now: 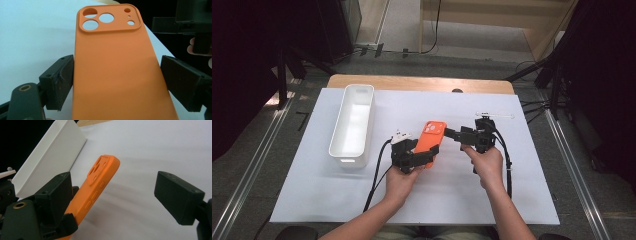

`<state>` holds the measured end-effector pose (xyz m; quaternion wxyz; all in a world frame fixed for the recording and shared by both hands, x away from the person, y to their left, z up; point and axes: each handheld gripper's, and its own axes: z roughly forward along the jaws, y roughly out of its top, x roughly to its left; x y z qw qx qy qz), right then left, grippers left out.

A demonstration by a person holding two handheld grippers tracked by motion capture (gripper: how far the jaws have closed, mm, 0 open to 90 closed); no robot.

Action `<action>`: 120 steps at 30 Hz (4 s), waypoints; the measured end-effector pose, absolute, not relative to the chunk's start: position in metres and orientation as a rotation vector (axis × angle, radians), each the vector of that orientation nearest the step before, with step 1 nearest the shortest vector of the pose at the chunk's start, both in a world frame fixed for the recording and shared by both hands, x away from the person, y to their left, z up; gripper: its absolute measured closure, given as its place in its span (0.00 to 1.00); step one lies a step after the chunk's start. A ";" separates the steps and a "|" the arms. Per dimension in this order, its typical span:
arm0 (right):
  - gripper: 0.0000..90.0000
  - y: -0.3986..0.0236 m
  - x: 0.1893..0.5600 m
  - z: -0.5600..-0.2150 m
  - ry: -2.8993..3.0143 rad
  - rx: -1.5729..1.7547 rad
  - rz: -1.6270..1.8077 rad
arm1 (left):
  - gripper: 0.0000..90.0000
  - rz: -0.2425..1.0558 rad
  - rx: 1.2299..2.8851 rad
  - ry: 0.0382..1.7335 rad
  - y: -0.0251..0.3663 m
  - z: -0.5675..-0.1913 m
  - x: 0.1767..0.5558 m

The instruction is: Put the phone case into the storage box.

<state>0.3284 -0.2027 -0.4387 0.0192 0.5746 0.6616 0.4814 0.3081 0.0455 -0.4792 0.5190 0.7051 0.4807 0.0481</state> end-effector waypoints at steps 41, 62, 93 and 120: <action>0.43 -0.183 0.356 -0.449 2.013 1.959 1.516 | 0.16 0.122 1.677 1.145 0.044 -0.479 0.307; 0.76 -0.184 0.361 -0.451 1.942 2.098 1.596 | 0.16 0.131 1.691 1.133 0.041 -0.479 0.305; 0.83 -0.185 0.357 -0.421 2.012 2.030 1.645 | 0.00 0.042 1.782 1.070 0.038 -0.476 0.311; 0.83 -0.198 0.353 -0.413 2.100 1.873 1.545 | 0.00 -0.121 1.988 1.054 0.041 -0.453 0.325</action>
